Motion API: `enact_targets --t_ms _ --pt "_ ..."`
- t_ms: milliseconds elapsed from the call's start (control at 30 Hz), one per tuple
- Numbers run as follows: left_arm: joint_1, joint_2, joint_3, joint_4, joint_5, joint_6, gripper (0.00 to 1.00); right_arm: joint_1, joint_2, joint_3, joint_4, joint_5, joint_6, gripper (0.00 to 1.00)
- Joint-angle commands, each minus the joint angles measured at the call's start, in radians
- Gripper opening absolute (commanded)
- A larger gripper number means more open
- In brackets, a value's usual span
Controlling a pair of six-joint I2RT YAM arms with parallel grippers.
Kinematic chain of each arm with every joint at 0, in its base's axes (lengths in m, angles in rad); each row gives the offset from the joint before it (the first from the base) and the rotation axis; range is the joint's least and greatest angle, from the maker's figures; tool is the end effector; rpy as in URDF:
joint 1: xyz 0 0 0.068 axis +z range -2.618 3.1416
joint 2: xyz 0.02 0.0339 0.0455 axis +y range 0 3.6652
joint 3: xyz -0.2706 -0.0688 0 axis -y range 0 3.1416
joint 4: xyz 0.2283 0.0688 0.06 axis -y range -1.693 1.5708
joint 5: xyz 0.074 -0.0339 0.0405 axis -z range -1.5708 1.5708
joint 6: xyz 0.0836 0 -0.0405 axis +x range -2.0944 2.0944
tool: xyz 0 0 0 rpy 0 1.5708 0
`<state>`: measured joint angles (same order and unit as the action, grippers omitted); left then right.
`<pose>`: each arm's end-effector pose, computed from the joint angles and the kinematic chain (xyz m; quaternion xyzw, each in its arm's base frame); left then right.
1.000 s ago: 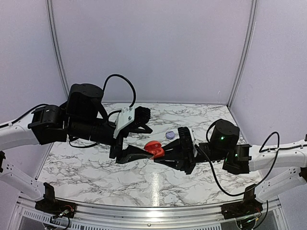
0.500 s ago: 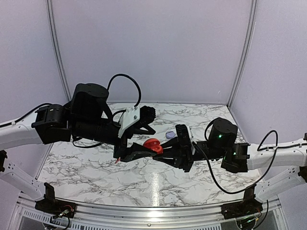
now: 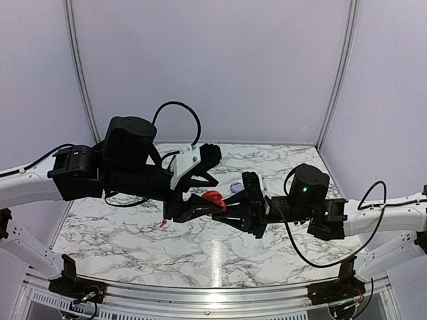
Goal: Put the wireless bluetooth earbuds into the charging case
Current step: Adjust the right earbud in the right side groove of the charging case.
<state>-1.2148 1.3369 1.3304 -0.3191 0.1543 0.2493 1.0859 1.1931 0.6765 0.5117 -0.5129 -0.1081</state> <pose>0.1045 -0.3179 0.3852 0.5748 0.5724 -0.3254 0.4859 0.1013 0.2803 0.3037 -0.5334 0.4665 0.4792 0.5179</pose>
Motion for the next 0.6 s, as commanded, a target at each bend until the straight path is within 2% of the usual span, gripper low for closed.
enact_targets --t_ms 0,367,567 --pt "0.017 0.022 0.023 0.033 -0.109 -0.02 0.62 0.023 -0.004 0.051 0.028 -0.068 -0.015 0.0" --pt "0.018 0.033 0.027 0.046 -0.18 -0.047 0.59 0.026 -0.013 0.048 0.039 -0.07 -0.013 0.0" --pt "0.018 0.024 0.022 0.048 -0.159 -0.04 0.61 0.027 -0.022 0.039 0.044 -0.055 -0.005 0.0"
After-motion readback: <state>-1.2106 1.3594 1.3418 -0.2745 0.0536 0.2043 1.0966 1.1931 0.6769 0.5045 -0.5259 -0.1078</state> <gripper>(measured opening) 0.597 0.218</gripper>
